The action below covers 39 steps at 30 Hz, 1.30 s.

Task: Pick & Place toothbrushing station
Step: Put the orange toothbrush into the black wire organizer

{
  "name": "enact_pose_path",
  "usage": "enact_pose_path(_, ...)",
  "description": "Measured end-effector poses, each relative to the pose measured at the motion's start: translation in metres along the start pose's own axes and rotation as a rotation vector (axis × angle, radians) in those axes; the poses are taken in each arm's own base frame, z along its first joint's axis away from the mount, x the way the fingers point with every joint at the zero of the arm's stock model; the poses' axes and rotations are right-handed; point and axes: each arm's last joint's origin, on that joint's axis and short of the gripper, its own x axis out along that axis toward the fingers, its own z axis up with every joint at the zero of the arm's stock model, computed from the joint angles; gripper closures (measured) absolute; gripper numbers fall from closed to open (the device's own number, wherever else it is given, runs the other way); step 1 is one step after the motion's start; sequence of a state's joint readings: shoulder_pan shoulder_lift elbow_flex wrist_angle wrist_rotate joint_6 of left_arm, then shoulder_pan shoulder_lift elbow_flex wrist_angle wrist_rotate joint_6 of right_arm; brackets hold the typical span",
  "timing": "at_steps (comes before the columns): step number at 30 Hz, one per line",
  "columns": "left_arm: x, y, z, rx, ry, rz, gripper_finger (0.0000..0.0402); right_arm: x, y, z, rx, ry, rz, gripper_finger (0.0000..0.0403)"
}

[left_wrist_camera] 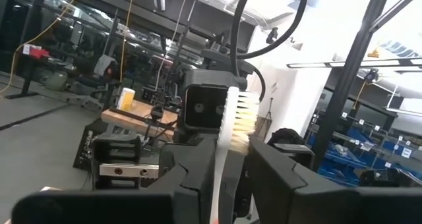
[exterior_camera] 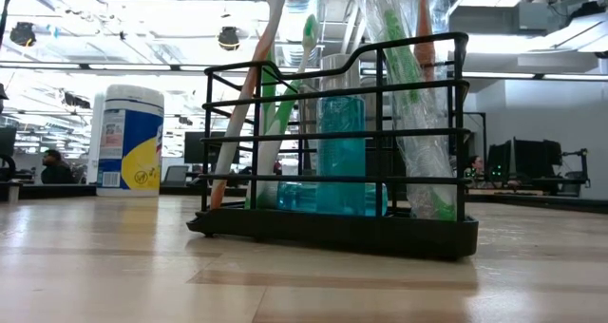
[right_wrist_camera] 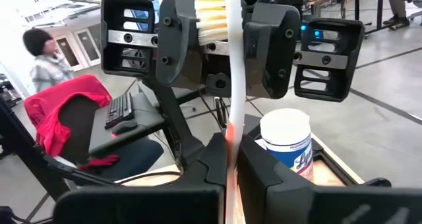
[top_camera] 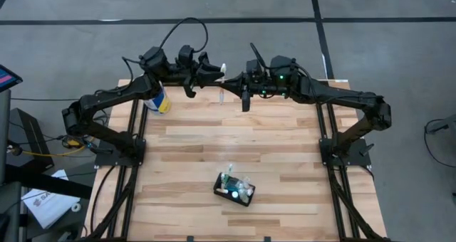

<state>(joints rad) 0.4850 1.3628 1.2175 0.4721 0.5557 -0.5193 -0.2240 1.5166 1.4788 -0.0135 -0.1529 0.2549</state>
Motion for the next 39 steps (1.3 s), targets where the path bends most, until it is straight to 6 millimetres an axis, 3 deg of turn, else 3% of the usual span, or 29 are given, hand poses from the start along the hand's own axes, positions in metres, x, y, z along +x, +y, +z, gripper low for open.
enact_pose_path(5,0.0,0.0,0.0,0.005,-0.003,0.005,0.0333,0.0,0.0,0.0,0.001,0.0,0.002,0.0398)
enact_pose_path(10,0.0,0.0,0.0,0.057,-0.003,0.01,0.0389,0.0,0.001,0.0,0.007,0.0,0.01,0.0398)
enact_pose_path(19,0.0,0.001,0.0,0.094,-0.012,0.031,0.0399,0.0,0.003,0.001,0.048,-0.014,0.028,0.0393)
enact_pose_path(22,0.0,0.001,0.001,0.089,-0.018,0.045,0.04,0.0,0.001,0.003,0.095,-0.023,0.037,0.0349)
enact_pose_path(28,-0.002,0.005,0.001,0.09,-0.014,0.063,0.04,-0.006,-0.003,0.0,0.096,0.046,0.016,0.0206)
enact_pose_path(32,-0.007,0.014,0.001,0.121,0.028,0.098,0.0401,-0.027,0.005,0.016,0.048,-0.001,0.018,0.0155)
enact_pose_path(39,-0.011,0.016,-0.02,0.182,0.189,0.078,0.0401,-0.087,0.009,0.035,-0.007,0.028,-0.16,0.017)
